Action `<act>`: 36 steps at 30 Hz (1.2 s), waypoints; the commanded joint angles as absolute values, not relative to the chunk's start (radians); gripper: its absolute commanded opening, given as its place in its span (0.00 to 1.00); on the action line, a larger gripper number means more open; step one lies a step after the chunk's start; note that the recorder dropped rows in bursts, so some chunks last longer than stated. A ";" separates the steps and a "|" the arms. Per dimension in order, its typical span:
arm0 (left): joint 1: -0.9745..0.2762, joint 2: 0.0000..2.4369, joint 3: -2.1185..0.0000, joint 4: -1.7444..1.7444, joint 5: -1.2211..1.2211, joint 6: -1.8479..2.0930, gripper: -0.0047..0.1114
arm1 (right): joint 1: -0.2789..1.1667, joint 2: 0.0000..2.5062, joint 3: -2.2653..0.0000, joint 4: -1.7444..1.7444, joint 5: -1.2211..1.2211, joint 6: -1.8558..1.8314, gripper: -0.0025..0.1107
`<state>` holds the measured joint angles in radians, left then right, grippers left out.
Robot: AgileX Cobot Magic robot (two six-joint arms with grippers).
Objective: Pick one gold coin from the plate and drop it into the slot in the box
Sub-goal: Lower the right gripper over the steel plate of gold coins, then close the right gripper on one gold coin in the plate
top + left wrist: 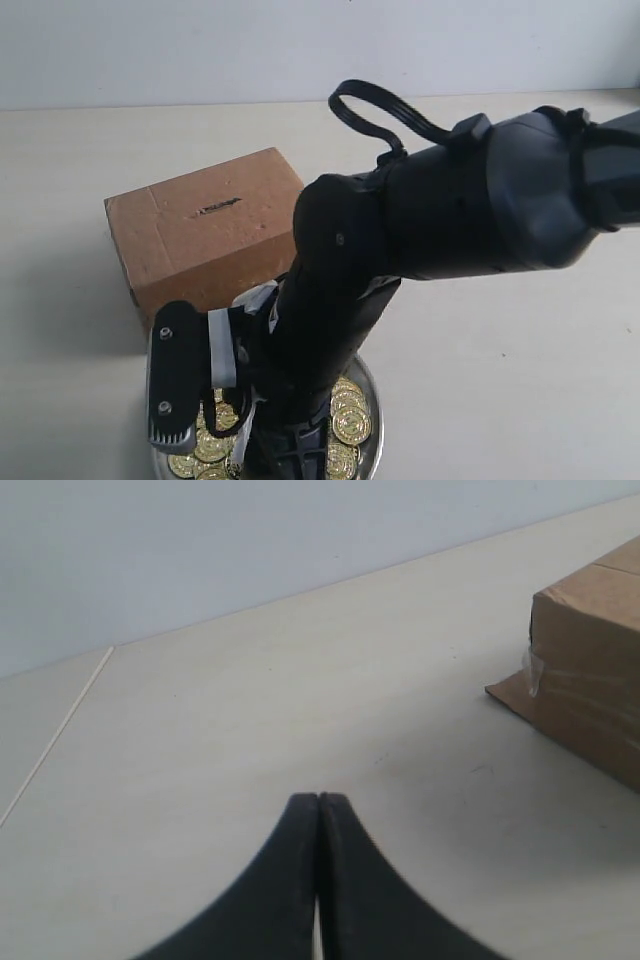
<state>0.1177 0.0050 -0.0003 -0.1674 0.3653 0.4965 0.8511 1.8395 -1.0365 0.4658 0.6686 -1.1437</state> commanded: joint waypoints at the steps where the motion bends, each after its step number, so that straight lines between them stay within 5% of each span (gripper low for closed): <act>1: 0.120 0.000 0.000 -0.167 0.361 0.490 0.04 | 0.878 1.841 -1.044 0.446 0.661 -1.114 0.49; 25: 0.120 0.000 0.000 -0.167 0.361 0.490 0.04 | 0.883 1.876 -1.044 0.106 0.533 -0.694 0.46; 36: 0.120 0.000 0.000 -0.167 0.361 0.490 0.04 | 0.883 1.898 -1.181 0.068 0.676 -0.165 0.46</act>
